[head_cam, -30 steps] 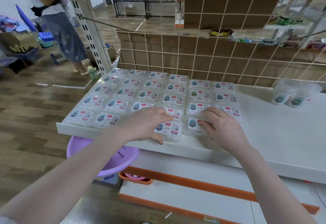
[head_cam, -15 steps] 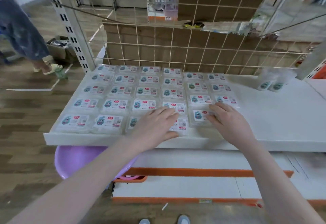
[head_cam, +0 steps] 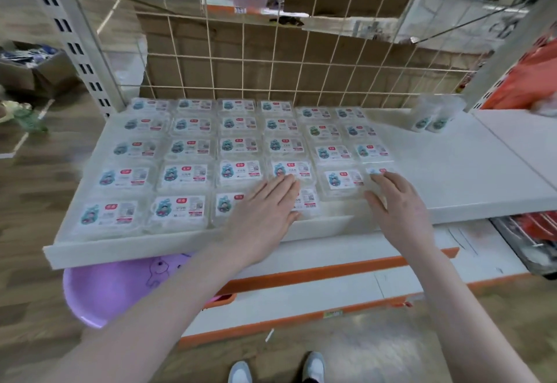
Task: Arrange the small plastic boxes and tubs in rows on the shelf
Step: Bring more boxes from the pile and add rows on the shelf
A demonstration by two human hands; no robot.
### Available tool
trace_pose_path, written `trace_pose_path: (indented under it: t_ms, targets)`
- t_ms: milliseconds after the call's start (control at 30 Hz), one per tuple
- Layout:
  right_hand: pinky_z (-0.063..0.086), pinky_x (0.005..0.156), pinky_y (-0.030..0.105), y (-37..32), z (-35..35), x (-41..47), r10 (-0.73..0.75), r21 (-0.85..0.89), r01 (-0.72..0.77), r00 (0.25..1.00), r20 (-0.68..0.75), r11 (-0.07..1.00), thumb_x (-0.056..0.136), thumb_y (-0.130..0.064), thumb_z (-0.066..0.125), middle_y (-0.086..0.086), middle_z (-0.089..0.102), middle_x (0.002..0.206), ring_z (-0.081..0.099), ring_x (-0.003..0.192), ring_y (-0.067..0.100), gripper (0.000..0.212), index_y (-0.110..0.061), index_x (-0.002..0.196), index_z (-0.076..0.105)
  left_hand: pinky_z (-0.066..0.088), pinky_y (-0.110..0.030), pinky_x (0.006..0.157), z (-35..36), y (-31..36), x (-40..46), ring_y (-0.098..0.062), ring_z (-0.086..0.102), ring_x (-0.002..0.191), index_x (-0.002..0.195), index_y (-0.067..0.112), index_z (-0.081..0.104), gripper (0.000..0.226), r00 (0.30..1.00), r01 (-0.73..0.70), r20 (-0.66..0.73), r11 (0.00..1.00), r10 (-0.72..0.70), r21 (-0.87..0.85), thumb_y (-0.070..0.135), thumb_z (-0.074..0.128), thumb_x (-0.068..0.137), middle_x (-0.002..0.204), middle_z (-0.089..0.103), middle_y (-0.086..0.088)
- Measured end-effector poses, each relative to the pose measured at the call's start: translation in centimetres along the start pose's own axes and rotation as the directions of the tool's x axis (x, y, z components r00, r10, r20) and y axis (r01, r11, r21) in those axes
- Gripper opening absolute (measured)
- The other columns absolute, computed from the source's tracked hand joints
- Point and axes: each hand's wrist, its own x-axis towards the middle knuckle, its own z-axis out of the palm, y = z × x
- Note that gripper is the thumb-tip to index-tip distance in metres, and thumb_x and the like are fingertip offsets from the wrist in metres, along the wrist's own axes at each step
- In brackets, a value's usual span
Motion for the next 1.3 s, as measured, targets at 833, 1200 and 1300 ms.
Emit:
trace_pose_path:
  t_ms: [833, 1200, 1300]
  targets:
    - [0.045, 0.083, 0.038, 21.0, -10.3, -8.0, 0.289, 0.044, -0.286, 0.946, -0.146, 0.957, 0.093, -0.024, 0.055, 0.012, 0.060, 0.119, 0.054, 0.108, 0.031, 0.034, -0.005, 0.121, 0.059, -0.002, -0.025, 0.114, -0.9, 19.9, 10.4, -0.013, 0.003, 0.146, 0.151, 0.017, 0.013, 0.057, 1.000, 0.000, 0.031, 0.996, 0.003, -0.093, 0.042, 0.025, 0.101, 0.159, 0.006, 0.002]
    - [0.041, 0.074, 0.031, 36.5, -16.2, -11.0, 0.433, 0.023, -0.440, 0.872, -0.229, 0.898, 0.094, -0.030, 0.053, 0.007, 0.058, 0.119, 0.053, 0.107, 0.026, 0.034, -0.010, 0.121, 0.058, 0.005, -0.025, 0.115, 0.4, 37.6, 21.4, -0.013, 0.006, 0.145, 0.150, 0.018, 0.017, 0.061, 0.986, -0.164, 0.011, 0.971, 0.169, -0.176, 0.048, 0.029, 0.099, 0.159, 0.010, 0.001]
    - [0.042, 0.085, 0.033, 39.5, -16.6, -9.9, 0.467, 0.013, -0.478, 0.852, -0.239, 0.879, 0.095, -0.032, 0.051, 0.007, 0.055, 0.125, 0.048, 0.116, 0.024, 0.041, -0.010, 0.128, 0.053, 0.009, -0.027, 0.115, 0.9, 40.3, 24.5, -0.014, 0.008, 0.145, 0.150, 0.018, 0.018, 0.061, 0.979, -0.197, 0.012, 0.962, 0.203, -0.189, 0.048, 0.031, 0.099, 0.159, 0.012, 0.001]
